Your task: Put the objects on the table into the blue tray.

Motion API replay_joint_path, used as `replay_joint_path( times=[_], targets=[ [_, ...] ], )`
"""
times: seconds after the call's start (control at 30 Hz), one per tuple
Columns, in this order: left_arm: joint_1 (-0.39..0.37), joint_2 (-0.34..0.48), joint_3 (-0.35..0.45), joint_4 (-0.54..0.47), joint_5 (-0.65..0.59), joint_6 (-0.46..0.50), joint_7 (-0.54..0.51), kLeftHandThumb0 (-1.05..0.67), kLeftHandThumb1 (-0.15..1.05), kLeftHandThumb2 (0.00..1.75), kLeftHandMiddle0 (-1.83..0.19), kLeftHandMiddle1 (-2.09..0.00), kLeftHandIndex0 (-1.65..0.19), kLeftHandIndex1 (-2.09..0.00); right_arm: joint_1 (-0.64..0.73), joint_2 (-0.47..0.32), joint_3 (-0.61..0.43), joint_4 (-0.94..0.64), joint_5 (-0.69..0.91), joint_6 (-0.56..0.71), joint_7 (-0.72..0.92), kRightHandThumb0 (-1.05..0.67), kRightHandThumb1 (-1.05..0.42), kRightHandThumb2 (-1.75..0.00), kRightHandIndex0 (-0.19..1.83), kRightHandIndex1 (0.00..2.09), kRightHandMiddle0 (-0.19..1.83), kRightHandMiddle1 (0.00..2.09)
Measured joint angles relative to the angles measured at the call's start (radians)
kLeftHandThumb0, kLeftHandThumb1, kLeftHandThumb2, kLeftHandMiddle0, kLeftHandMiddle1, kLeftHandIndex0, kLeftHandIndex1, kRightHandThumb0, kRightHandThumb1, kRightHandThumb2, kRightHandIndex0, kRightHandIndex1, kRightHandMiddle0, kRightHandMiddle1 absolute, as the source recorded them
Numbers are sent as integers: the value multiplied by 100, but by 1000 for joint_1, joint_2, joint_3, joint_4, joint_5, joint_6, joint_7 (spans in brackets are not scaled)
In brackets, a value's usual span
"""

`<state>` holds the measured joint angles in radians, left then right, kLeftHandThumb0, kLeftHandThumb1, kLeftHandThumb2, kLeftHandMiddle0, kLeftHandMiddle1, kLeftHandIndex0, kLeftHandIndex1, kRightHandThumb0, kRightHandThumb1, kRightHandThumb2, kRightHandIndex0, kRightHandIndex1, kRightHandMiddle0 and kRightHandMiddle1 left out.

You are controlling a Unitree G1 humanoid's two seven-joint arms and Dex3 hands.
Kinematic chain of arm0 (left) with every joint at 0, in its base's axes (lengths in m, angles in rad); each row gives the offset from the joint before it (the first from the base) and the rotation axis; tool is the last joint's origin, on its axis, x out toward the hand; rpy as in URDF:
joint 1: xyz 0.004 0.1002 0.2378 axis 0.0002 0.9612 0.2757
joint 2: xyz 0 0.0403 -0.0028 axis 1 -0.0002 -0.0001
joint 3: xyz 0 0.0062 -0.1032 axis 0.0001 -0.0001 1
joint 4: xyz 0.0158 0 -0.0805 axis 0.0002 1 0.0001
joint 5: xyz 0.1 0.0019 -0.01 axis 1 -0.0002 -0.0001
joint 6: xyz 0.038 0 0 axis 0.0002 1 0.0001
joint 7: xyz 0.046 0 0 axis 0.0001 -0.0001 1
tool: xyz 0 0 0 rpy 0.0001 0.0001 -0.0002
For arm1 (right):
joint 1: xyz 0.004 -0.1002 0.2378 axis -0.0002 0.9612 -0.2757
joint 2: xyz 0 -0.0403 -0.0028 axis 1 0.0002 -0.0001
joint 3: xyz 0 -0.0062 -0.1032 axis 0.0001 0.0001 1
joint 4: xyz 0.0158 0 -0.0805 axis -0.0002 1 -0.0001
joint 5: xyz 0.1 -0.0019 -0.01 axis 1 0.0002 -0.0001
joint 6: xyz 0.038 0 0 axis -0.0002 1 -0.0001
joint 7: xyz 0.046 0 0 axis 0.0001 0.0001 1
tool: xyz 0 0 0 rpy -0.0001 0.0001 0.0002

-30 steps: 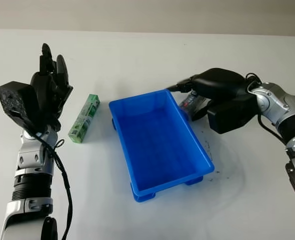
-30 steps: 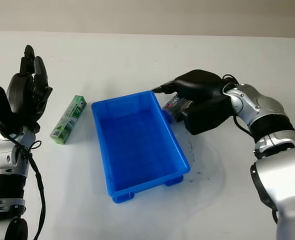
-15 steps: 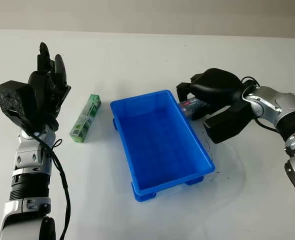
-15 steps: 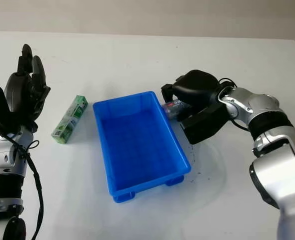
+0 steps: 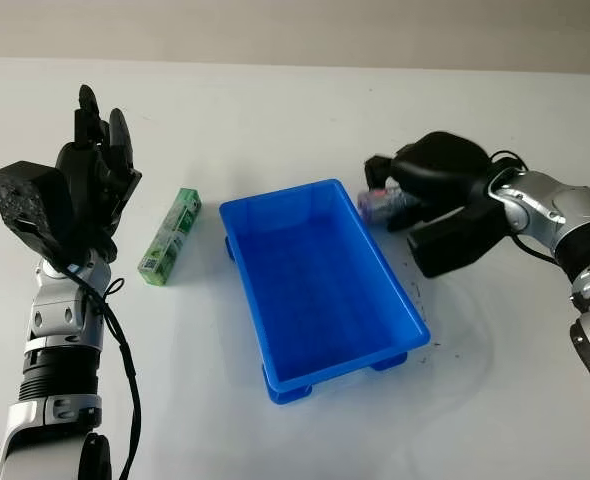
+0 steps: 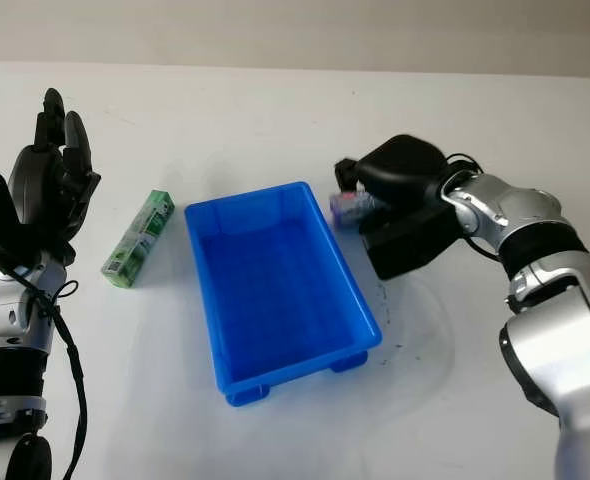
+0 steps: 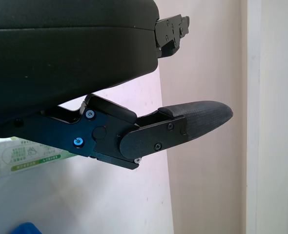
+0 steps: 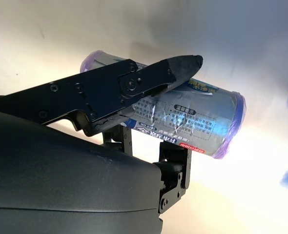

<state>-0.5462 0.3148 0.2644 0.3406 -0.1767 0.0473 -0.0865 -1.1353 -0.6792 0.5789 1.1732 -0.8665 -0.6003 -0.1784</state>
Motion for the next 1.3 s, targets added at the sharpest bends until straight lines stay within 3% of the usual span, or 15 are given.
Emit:
replay_joint_path(
  times=[0.3,0.4,0.47,0.63,0.9,1.13,1.3],
  targets=[
    [0,0,0,0,-5,-1,-3,-81,105,68,19,0,19,0,-40,-1,-132,-44,135,45,15,-37,-105,-10,92,209,73,209],
    [0,0,0,0,-8,-1,-3,-81,105,67,19,0,19,0,-44,1,-180,-79,198,23,29,-34,-105,-7,100,209,86,209],
    [0,0,-1,0,-8,-1,-3,-81,105,68,19,0,19,0,-43,9,-212,-116,250,-2,56,-34,-105,-8,104,209,84,209],
    [0,0,-2,-2,-8,-1,-3,-80,105,69,19,0,19,0,-1,41,-277,-268,375,-34,177,-30,-105,-11,112,209,90,209],
    [0,0,-2,-2,-9,0,-3,-81,105,68,19,0,19,0,164,96,-292,-564,513,-5,443,-32,-105,-12,114,209,90,209],
    [0,-1,-2,-4,-9,0,-2,-81,105,68,19,0,19,0,266,117,-312,-767,622,102,633,-35,-105,-16,123,209,98,209],
    [0,-1,-2,-5,-8,2,0,-81,105,68,19,0,19,0,313,118,-312,-852,652,219,769,-40,-105,-19,117,209,91,209]
  ],
)
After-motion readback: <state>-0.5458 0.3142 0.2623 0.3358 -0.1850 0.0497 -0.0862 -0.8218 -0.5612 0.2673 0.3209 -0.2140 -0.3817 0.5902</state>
